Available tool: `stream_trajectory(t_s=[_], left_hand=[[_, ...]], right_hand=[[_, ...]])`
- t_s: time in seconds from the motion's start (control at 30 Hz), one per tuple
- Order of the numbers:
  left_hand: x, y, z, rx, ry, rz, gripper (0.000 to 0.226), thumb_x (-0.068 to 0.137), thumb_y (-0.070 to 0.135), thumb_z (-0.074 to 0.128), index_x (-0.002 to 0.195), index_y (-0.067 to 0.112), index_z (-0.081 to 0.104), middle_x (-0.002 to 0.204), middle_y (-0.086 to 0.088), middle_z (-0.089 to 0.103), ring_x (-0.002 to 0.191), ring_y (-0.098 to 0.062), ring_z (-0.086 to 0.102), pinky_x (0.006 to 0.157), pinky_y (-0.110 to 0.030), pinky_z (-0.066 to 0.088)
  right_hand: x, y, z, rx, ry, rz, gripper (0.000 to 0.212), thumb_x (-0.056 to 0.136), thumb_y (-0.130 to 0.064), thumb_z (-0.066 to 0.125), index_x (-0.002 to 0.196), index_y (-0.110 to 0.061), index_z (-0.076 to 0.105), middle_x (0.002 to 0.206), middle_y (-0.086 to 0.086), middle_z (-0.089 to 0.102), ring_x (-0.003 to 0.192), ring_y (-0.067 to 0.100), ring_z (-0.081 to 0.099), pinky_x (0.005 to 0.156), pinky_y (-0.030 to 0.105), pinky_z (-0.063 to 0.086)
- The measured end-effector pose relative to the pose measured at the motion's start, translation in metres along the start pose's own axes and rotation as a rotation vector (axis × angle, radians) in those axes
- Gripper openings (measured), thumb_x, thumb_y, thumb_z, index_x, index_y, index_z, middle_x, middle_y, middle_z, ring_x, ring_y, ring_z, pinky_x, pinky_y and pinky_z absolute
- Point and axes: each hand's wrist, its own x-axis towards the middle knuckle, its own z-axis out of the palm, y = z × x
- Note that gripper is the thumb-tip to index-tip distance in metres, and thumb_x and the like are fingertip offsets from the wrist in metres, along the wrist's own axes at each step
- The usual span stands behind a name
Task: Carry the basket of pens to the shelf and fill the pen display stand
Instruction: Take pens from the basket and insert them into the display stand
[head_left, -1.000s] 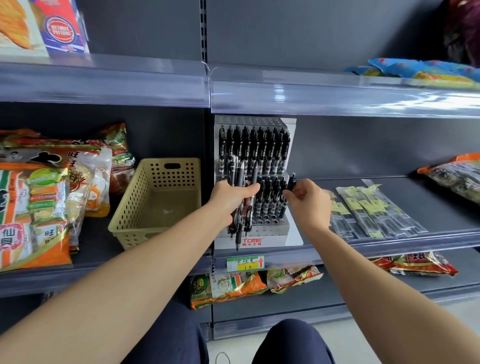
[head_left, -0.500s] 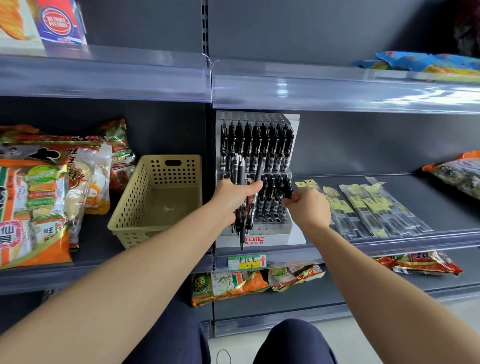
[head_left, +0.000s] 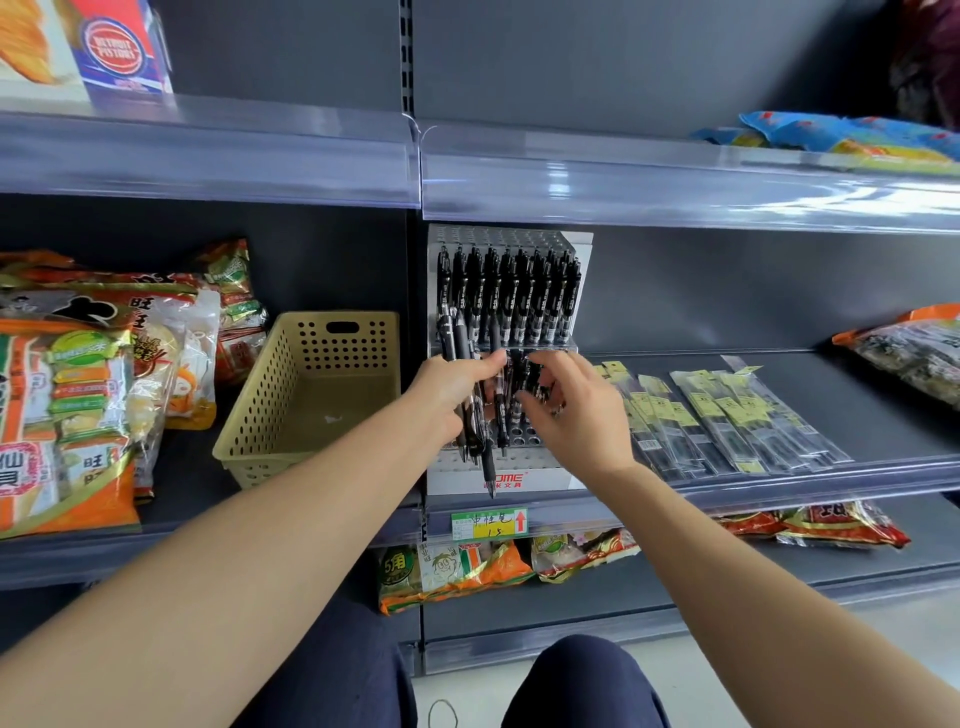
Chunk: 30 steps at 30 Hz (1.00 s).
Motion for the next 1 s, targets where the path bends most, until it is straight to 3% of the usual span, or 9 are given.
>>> stream_trajectory(t_s=[0.13, 0.2, 0.37, 0.47, 0.57, 0.63, 0.73, 0.87, 1.0], left_hand=[[-0.002, 0.004, -0.006, -0.061, 0.017, -0.086, 0.087, 0.052, 0.035, 0.093, 0.122, 0.015, 0.046, 0.125, -0.012, 0.055, 0.110, -0.033, 0.057, 0.081, -0.049, 0.054], [0.007, 0.001, -0.011, -0.072, 0.001, -0.120, 0.111, 0.034, 0.043, 0.095, 0.131, 0.014, 0.051, 0.133, -0.012, 0.052, 0.112, -0.033, 0.056, 0.077, -0.046, 0.055], [0.005, 0.003, -0.013, -0.041, 0.007, -0.140, 0.100, 0.057, 0.046, 0.087, 0.143, 0.022, 0.043, 0.158, -0.009, 0.019, 0.142, -0.034, 0.023, 0.113, -0.053, 0.025], [0.000, 0.006, -0.016, -0.020, 0.007, -0.137, 0.114, 0.043, 0.050, 0.092, 0.138, 0.013, 0.044, 0.137, -0.010, 0.053, 0.120, -0.027, 0.056, 0.100, -0.046, 0.046], [-0.005, 0.009, -0.014, -0.032, 0.007, -0.064, 0.062, 0.081, 0.028, 0.074, 0.128, 0.001, 0.045, 0.072, -0.006, 0.063, 0.047, -0.012, 0.063, 0.044, -0.024, 0.051], [-0.004, 0.010, -0.013, -0.023, 0.002, -0.030, 0.065, 0.079, 0.026, 0.077, 0.129, -0.003, 0.048, 0.071, -0.007, 0.059, 0.048, -0.018, 0.057, 0.054, -0.031, 0.054], [-0.002, 0.005, -0.015, -0.013, 0.030, 0.020, 0.060, 0.073, 0.027, 0.082, 0.116, -0.004, 0.053, 0.062, -0.006, 0.062, 0.051, -0.021, 0.060, 0.095, -0.048, 0.047], [0.000, 0.003, -0.014, 0.057, 0.052, 0.099, 0.046, 0.082, 0.027, 0.075, 0.110, -0.002, 0.054, 0.066, -0.004, 0.059, 0.027, 0.002, 0.047, 0.080, -0.029, 0.033], [0.005, 0.001, -0.012, 0.007, 0.028, 0.118, 0.048, 0.082, 0.028, 0.076, 0.109, -0.004, 0.052, 0.061, -0.005, 0.065, 0.043, -0.020, 0.052, 0.089, -0.042, 0.047]], right_hand=[[0.005, -0.005, 0.006, -0.097, 0.037, -0.353, 0.032, 0.079, -0.001, 0.067, 0.110, -0.009, 0.067, 0.085, 0.007, 0.062, 0.064, 0.026, 0.059, 0.044, 0.036, 0.050], [0.005, -0.005, 0.009, -0.161, 0.040, -0.482, 0.037, 0.074, 0.007, 0.063, 0.105, -0.011, 0.071, 0.086, 0.010, 0.063, 0.065, 0.027, 0.060, 0.041, 0.034, 0.049], [0.002, -0.006, 0.013, -0.224, 0.001, -0.594, 0.040, 0.072, 0.008, 0.055, 0.103, -0.012, 0.070, 0.092, 0.011, 0.065, 0.068, 0.027, 0.061, 0.039, 0.034, 0.049], [0.006, -0.015, 0.009, -0.143, 0.028, -0.505, 0.039, 0.074, 0.008, 0.058, 0.107, -0.008, 0.070, 0.099, 0.012, 0.066, 0.077, 0.028, 0.063, 0.051, 0.035, 0.054], [0.012, -0.028, 0.002, 0.003, 0.037, -0.324, 0.032, 0.082, 0.004, 0.053, 0.109, -0.005, 0.067, 0.102, 0.009, 0.066, 0.082, 0.027, 0.064, 0.061, 0.035, 0.055], [0.016, -0.032, -0.003, 0.077, 0.072, -0.166, 0.017, 0.087, -0.005, 0.059, 0.103, -0.005, 0.066, 0.097, 0.006, 0.065, 0.078, 0.022, 0.063, 0.059, 0.038, 0.054], [0.027, -0.030, -0.014, 0.160, 0.151, 0.131, 0.017, 0.087, -0.023, 0.068, 0.082, -0.007, 0.068, 0.078, 0.002, 0.066, 0.066, 0.015, 0.058, 0.059, 0.033, 0.052], [0.036, -0.027, -0.028, 0.313, 0.169, 0.406, 0.024, 0.079, -0.030, 0.076, 0.071, -0.010, 0.067, 0.062, -0.007, 0.061, 0.054, 0.003, 0.049, 0.056, 0.020, 0.043], [0.033, -0.022, -0.033, 0.318, 0.195, 0.490, 0.032, 0.081, -0.037, 0.073, 0.061, -0.020, 0.055, 0.057, -0.006, 0.059, 0.052, 0.007, 0.048, 0.052, 0.018, 0.040]])
